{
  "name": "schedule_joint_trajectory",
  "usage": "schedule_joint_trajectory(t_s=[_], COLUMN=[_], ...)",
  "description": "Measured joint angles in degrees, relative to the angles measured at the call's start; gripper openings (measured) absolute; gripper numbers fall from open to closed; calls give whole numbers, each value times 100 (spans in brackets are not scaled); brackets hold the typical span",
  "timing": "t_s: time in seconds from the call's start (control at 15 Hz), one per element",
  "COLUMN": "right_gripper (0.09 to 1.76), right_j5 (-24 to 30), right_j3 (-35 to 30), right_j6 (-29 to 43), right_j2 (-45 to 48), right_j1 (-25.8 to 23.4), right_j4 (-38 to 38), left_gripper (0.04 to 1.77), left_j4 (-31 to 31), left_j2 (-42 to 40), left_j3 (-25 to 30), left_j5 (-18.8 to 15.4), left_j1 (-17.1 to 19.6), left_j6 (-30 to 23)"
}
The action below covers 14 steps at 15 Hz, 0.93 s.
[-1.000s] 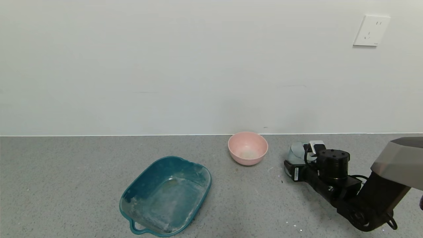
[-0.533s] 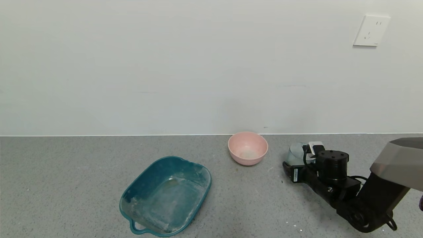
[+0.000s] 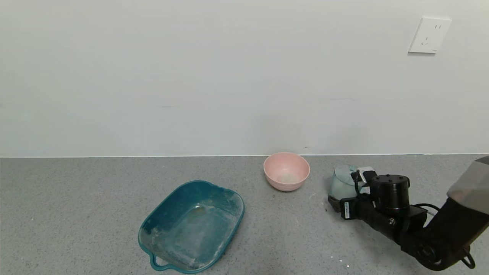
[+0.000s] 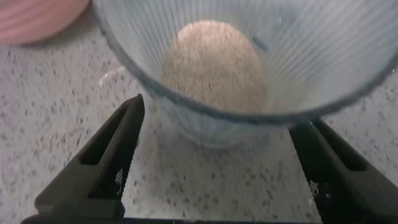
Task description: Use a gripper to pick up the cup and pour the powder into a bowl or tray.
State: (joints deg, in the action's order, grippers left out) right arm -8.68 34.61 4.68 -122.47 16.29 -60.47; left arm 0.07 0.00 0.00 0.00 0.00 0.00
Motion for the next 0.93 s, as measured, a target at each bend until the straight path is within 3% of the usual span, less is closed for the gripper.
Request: schedule_joint_trajectory(t_s=[0.4,0.93], right_gripper=[168,170], right_j5=[599,719], right_j3=[50,712], right_j6=[-17,-226], right_j2=[1499,4183], right_j1=[-163,-163], right_j4=[2285,5777], left_gripper=[176,176], left_j4=[-2,0], left_j2=[0,0], left_j3=[0,0], left_j5=[0,0], left_j1=[0,0], left_j6=[0,0])
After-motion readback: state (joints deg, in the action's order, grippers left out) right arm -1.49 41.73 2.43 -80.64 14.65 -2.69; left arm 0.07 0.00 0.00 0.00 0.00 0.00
